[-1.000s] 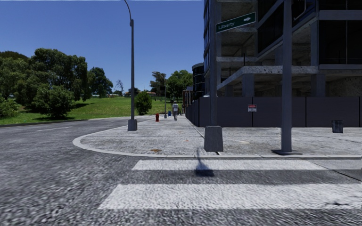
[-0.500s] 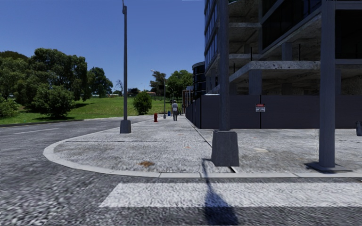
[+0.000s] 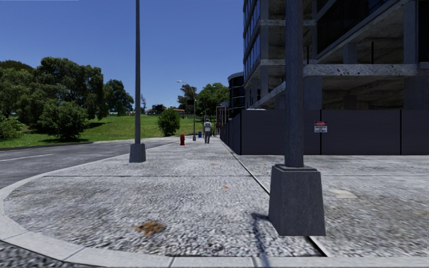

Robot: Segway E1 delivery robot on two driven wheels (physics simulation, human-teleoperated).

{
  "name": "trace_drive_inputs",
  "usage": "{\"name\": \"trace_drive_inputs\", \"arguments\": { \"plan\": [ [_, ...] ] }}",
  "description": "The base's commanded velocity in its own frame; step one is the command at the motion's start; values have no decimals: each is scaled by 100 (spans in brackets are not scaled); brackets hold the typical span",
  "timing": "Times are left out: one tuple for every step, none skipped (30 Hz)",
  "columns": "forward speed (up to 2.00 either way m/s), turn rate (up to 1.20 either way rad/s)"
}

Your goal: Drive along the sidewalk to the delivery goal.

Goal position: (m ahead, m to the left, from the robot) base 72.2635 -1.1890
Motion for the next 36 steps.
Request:
{"name": "trace_drive_inputs", "arguments": {
  "plan": [
    [200,0],
    [200,0],
    [200,0],
    [200,0],
    [194,0],
    [194,0],
    [173,0],
    [155,0],
    [144,0],
    [144,0],
    [139,0],
    [134,0],
    [132,0],
    [132,0],
    [132,0],
    [132,0],
    [132,0],
    [132,0],
    [132,0],
    [132,0],
    [132,0],
    [132,0],
    [132,0],
    [133,0],
    [133,0],
    [133,0],
    [133,0],
    [133,0],
    [134,0],
    [134,0],
    [134,0],
    [134,0],
    [134,0],
    [134,0],
    [134,0],
    [134,0]
  ]
}}
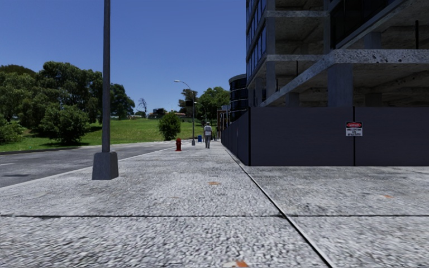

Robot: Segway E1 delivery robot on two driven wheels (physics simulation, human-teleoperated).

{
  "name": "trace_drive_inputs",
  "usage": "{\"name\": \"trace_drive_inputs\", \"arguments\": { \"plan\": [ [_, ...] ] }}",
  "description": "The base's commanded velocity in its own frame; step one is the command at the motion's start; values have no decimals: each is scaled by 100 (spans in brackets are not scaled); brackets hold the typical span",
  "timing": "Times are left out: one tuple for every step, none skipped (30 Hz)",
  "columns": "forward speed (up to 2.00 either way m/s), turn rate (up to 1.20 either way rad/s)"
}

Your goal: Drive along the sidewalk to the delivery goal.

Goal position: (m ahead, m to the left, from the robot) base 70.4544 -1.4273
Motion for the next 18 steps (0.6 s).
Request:
{"name": "trace_drive_inputs", "arguments": {
  "plan": [
    [134,0],
    [134,0],
    [134,0],
    [134,0],
    [134,0],
    [134,0],
    [134,0],
    [134,0],
    [134,0],
    [134,0],
    [134,0],
    [134,0],
    [143,0],
    [200,0],
    [200,0],
    [200,0],
    [200,0],
    [200,0]
  ]
}}
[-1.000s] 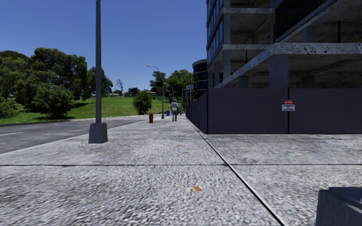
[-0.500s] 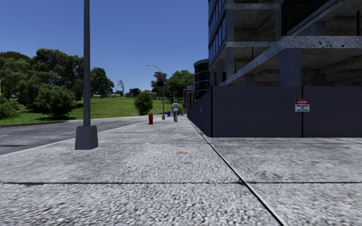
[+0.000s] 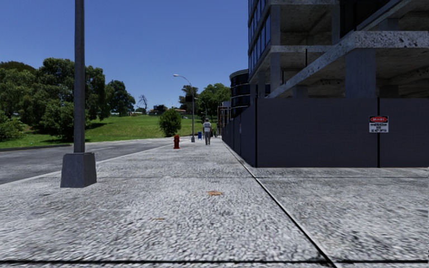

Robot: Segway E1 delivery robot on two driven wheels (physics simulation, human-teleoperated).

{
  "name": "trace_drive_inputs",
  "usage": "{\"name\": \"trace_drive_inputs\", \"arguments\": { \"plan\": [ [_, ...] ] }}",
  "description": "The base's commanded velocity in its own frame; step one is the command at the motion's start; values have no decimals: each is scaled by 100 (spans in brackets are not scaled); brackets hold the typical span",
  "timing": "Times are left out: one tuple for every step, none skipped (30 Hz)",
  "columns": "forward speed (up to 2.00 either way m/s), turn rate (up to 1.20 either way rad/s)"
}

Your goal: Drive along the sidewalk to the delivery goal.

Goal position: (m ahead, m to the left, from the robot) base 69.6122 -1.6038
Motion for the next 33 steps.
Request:
{"name": "trace_drive_inputs", "arguments": {
  "plan": [
    [200,0],
    [200,0],
    [200,0],
    [200,0],
    [200,0],
    [200,0],
    [200,0],
    [200,0],
    [200,0],
    [200,0],
    [200,0],
    [200,0],
    [200,0],
    [200,0],
    [200,0],
    [200,0],
    [200,0],
    [200,0],
    [200,0],
    [200,0],
    [200,0],
    [200,0],
    [200,0],
    [200,0],
    [200,0],
    [200,0],
    [200,0],
    [200,0],
    [200,0],
    [200,0],
    [200,0],
    [200,0],
    [200,0]
  ]
}}
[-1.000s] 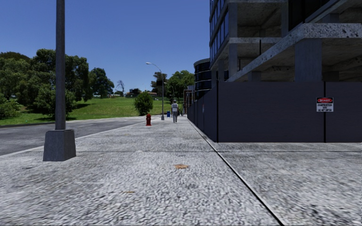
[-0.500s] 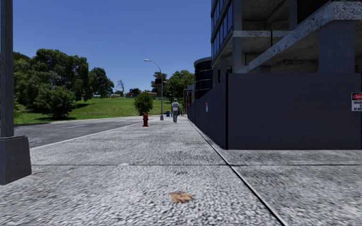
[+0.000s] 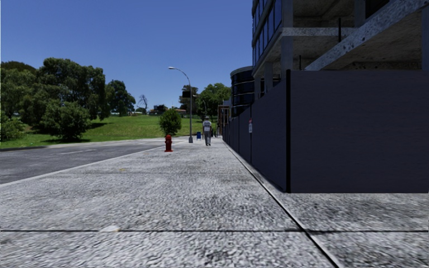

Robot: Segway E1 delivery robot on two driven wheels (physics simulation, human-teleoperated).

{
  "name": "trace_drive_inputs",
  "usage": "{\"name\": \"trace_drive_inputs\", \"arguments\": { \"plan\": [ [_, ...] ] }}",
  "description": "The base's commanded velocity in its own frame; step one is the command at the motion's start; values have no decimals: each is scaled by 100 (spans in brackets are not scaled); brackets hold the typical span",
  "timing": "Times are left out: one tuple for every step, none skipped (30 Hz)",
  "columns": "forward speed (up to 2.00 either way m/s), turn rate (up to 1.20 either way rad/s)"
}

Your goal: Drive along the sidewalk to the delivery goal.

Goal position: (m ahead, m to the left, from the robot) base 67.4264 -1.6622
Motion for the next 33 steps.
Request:
{"name": "trace_drive_inputs", "arguments": {
  "plan": [
    [200,0],
    [200,0],
    [200,0],
    [200,0],
    [200,0],
    [200,0],
    [200,0],
    [200,0],
    [200,0],
    [200,0],
    [200,0],
    [200,0],
    [200,0],
    [200,0],
    [200,0],
    [200,0],
    [200,0],
    [200,0],
    [200,0],
    [200,0],
    [200,0],
    [200,0],
    [200,0],
    [200,0],
    [200,0],
    [200,0],
    [200,0],
    [200,0],
    [200,0],
    [200,0],
    [200,0],
    [200,0],
    [200,0]
  ]
}}
